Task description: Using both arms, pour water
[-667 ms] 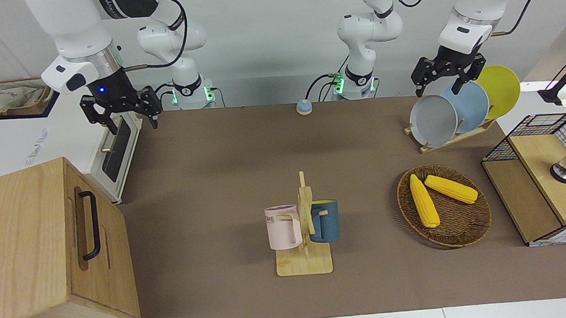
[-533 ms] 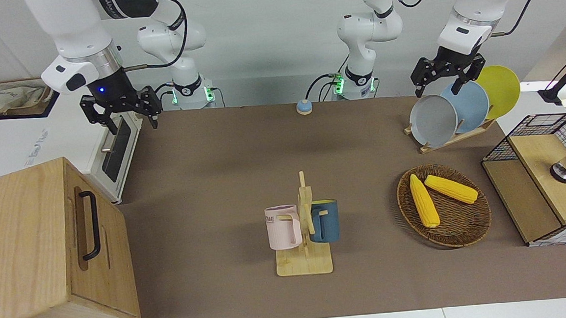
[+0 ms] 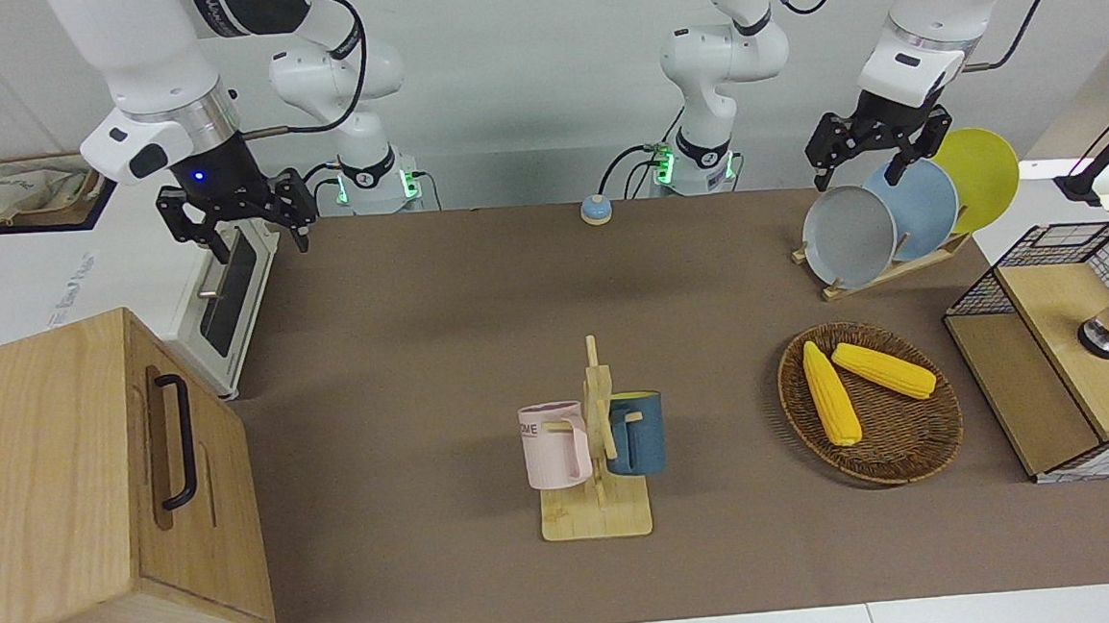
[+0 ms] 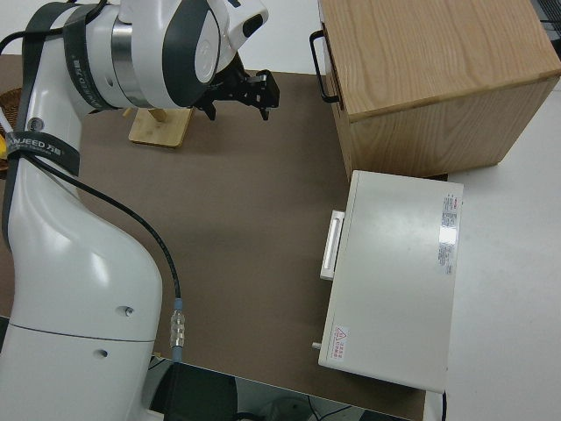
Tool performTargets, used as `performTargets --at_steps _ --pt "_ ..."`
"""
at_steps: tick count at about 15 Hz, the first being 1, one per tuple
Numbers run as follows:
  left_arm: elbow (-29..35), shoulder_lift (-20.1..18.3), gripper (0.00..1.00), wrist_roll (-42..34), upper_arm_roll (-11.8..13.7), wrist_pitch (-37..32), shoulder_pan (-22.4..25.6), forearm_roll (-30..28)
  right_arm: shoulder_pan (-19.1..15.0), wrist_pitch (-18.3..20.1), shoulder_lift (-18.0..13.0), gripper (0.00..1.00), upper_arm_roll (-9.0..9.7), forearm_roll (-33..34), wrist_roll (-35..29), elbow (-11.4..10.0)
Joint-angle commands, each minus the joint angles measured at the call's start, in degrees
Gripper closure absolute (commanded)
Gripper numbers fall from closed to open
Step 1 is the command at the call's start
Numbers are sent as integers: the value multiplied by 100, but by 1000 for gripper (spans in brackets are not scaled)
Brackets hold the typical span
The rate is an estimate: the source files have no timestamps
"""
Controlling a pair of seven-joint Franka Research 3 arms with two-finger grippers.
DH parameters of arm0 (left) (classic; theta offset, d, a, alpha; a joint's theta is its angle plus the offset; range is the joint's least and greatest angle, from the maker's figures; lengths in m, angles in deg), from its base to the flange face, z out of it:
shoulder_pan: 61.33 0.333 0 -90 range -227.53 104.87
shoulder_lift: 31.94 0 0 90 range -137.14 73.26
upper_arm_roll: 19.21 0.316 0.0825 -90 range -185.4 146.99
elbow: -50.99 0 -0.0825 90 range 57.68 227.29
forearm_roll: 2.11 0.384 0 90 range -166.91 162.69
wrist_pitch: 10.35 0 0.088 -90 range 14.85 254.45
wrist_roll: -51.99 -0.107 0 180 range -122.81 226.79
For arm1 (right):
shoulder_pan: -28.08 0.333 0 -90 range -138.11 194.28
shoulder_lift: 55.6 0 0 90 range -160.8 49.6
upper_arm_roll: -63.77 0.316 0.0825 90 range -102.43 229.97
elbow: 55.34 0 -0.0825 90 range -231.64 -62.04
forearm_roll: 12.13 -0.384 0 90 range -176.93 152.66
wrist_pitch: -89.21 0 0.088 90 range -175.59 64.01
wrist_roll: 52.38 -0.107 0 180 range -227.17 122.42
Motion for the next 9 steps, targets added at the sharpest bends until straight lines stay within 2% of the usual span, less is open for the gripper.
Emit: performTargets --at_steps 1,6,7,9 --pt "80 -52 2 -17 15 -21 0 33 -78 -2 -23 15 26 -126 97 10" --pt "80 -52 5 -245 23 -21 184 68 -17 -54 -32 15 17 -143 141 -16" --pt "80 -52 5 -446 23 -21 341 68 1 -298 -32 15 61 -143 141 -42" --pt "71 -44 5 -851 23 -13 684 59 1 -913 -32 15 236 -309 141 -278"
